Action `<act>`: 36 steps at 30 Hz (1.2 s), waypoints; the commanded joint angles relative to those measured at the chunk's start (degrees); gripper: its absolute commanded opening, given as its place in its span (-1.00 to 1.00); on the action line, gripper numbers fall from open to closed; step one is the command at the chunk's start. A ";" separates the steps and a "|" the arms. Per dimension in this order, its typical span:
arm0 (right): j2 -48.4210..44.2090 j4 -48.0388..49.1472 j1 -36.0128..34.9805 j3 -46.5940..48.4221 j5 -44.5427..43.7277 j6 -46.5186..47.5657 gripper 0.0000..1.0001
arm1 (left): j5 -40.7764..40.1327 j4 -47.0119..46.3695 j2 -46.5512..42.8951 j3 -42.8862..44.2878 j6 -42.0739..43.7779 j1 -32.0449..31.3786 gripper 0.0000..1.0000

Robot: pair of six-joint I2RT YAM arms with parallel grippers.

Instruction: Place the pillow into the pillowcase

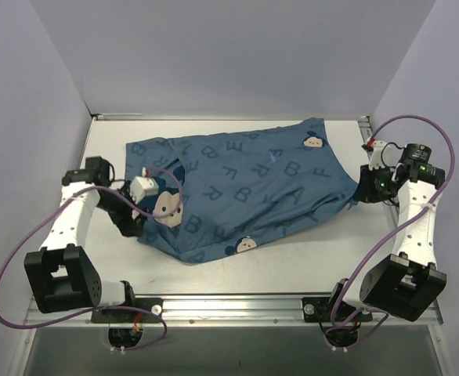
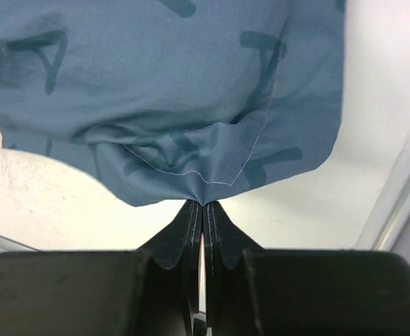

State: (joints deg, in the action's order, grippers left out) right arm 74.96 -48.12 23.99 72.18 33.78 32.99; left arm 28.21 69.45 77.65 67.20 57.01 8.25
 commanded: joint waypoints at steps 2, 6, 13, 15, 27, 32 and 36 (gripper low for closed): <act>-2.27 -3.47 -1.13 -3.62 0.94 0.76 -1.00 | -2.46 -6.39 -3.55 -10.93 11.53 -4.29 0.95; -2.62 -3.91 -1.58 -4.68 -0.12 0.93 -1.00 | 1.40 -10.21 -2.33 -11.92 18.29 -8.32 0.95; -2.27 -4.70 -1.58 -4.77 -0.12 0.49 -1.00 | -0.77 -16.53 4.17 -14.64 26.90 -16.33 0.95; -2.10 -5.14 -1.58 -4.33 -0.29 0.49 -1.00 | -2.27 -16.54 5.93 -16.21 29.63 -17.12 0.95; -2.71 -5.67 -0.35 -1.96 0.49 0.15 -1.00 | -8.10 -14.26 5.25 -17.03 29.66 -16.26 -0.52; -4.82 -6.20 5.88 8.90 9.34 -5.91 -1.00 | 3.85 -12.50 -4.51 -0.55 11.31 -9.76 -1.00; -5.61 -5.93 16.31 20.96 17.86 -12.85 -1.00 | 18.88 -8.55 -9.16 13.18 -0.66 3.23 -1.00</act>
State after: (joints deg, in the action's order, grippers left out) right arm 73.56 -54.72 33.85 84.14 42.37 26.41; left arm 33.65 57.36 74.17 71.33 67.96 5.08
